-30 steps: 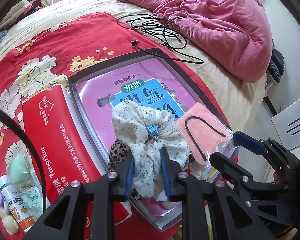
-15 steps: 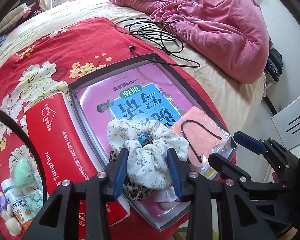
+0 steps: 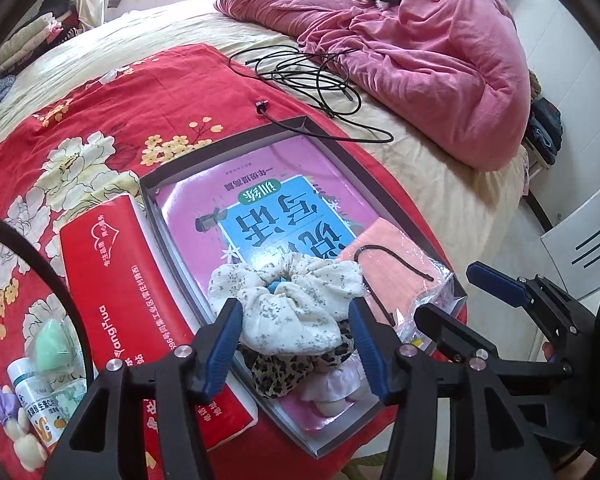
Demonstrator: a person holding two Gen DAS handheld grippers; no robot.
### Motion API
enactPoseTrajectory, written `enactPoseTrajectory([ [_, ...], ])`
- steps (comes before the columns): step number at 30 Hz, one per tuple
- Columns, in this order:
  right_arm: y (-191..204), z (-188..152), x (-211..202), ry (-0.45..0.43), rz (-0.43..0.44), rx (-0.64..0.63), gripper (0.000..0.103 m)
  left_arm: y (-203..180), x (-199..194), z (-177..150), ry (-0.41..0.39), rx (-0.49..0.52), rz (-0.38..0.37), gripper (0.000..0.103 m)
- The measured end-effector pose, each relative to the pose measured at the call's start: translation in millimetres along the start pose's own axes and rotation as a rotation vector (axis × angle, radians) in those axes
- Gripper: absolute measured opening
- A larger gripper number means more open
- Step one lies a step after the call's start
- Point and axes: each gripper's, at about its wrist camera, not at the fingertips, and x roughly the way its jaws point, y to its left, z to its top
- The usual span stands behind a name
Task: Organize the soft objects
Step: 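Lower the scrunchie onto the tray with the left tool while the right tool lowers the mask beside it, then open both tools and withdraw them from the tray toward the remaining items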
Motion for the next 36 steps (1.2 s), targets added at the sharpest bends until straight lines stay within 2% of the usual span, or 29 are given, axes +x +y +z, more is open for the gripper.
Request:
enactPoseTrajectory([
  [3,0,0,-1,-0.002,-0.005,-0.001,0.074,0,-2,0,-0.002,0.003,0.001,0.056],
  [13,0,0,-10,-0.015,-0.025,0.007,0.074,3,-13,-2,-0.027,0.001,0.007,0.068],
  [23,1,-1,-13,-0.019,-0.039,0.010,0.075,7,-20,-4,-0.034,-0.004,0.020,0.070],
  [27,2,1,-17,-0.029,-0.050,0.008,0.076,6,-28,-6,-0.051,-0.002,0.026,0.076],
  [36,7,2,-30,-0.051,-0.072,-0.005,0.077,5,-48,-8,-0.089,-0.005,0.042,0.076],
])
